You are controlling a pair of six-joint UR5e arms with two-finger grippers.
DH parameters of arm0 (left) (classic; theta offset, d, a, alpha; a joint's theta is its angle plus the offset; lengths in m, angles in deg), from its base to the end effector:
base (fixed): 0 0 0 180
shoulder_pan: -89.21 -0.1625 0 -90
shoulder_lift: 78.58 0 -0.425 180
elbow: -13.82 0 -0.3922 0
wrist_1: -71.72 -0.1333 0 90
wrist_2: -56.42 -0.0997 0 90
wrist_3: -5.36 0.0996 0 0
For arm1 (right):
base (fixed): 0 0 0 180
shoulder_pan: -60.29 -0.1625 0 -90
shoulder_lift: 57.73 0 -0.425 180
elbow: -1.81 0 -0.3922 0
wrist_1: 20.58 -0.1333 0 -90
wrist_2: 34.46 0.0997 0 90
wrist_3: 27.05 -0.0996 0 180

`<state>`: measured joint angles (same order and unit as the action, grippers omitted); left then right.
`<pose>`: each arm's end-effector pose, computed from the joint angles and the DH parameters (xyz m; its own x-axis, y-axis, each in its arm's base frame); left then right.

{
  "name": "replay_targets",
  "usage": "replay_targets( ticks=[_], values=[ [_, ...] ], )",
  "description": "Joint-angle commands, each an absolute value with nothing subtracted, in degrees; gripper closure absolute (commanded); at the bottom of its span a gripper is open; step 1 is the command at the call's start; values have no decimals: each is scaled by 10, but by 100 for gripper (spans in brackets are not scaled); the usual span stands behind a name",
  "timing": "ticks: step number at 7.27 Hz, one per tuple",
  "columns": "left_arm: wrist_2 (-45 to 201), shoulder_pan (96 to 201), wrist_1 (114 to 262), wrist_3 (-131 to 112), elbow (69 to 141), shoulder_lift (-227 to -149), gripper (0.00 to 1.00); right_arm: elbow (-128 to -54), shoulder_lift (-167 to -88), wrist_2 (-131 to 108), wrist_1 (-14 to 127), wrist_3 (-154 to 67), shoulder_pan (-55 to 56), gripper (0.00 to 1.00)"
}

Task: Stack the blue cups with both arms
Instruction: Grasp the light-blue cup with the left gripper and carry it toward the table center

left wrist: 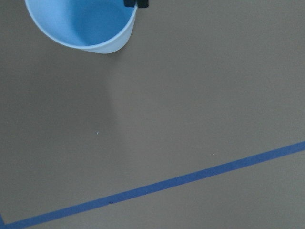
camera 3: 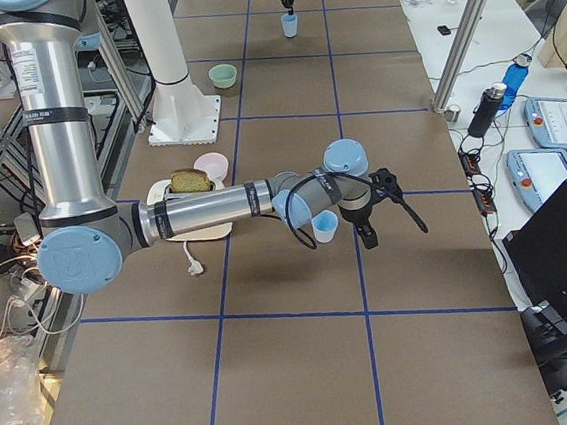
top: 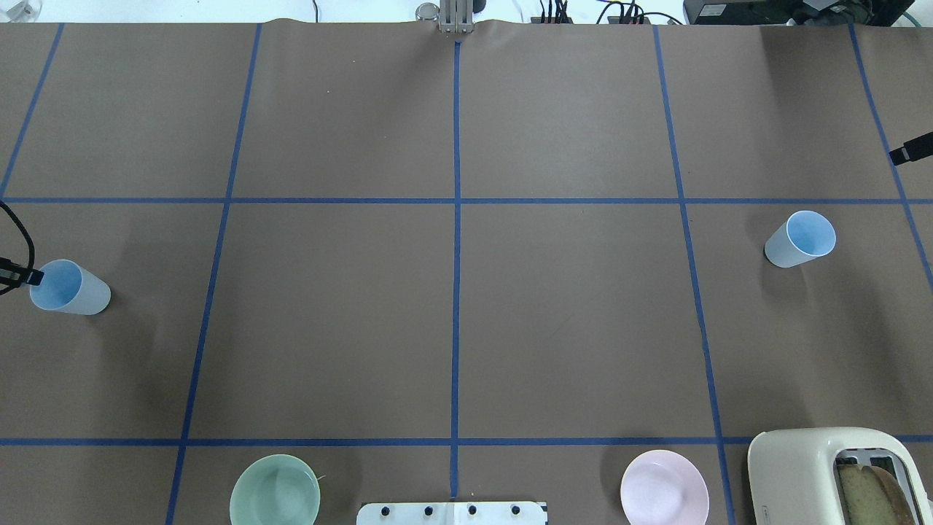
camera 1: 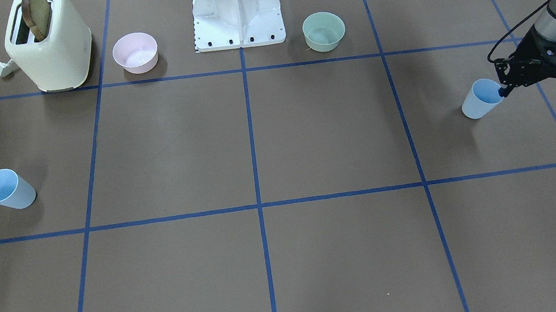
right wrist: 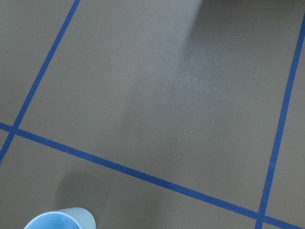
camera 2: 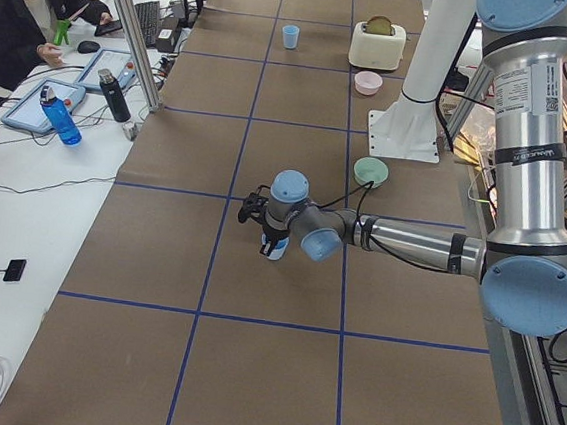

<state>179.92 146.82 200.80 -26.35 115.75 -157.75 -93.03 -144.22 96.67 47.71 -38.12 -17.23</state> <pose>0.1706 -0.4152 0.5715 0.6519 0.2967 -0.6979 -0.0783 0.9417 0.3272 -0.0501 -0.5399 0.5447 0.6878 -0.3132 0.6549 0.0560 0.9223 0.3823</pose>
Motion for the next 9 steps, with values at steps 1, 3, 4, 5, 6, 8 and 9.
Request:
replay_targets(
  ticks=[1,3,4,5,6,8,9],
  values=[
    [1814,1469,1989,-303,1199,-1590,100,-930,-1442,967,477,-381,-172,0],
    [1825,1469,1917,-363,1220,-1670,100,-930,-1442,967,477,-382,-172,0],
    [1823,1465,1845,-392,1222,-1740,100,-930,-1442,967,477,-382,-172,0],
    [1819,1446,1782,-414,1228,-1797,100,-930,-1443,967,477,-383,-172,0],
    [1816,1415,1722,-458,1227,-1862,100,-929,-1443,967,477,-383,-172,0],
    [1724,1305,1598,-554,1219,-1997,100,-928,-1442,967,477,-383,-172,0],
    [1692,1263,1565,-607,1193,-2061,100,-926,-1441,967,477,-382,-172,0]
  ],
)
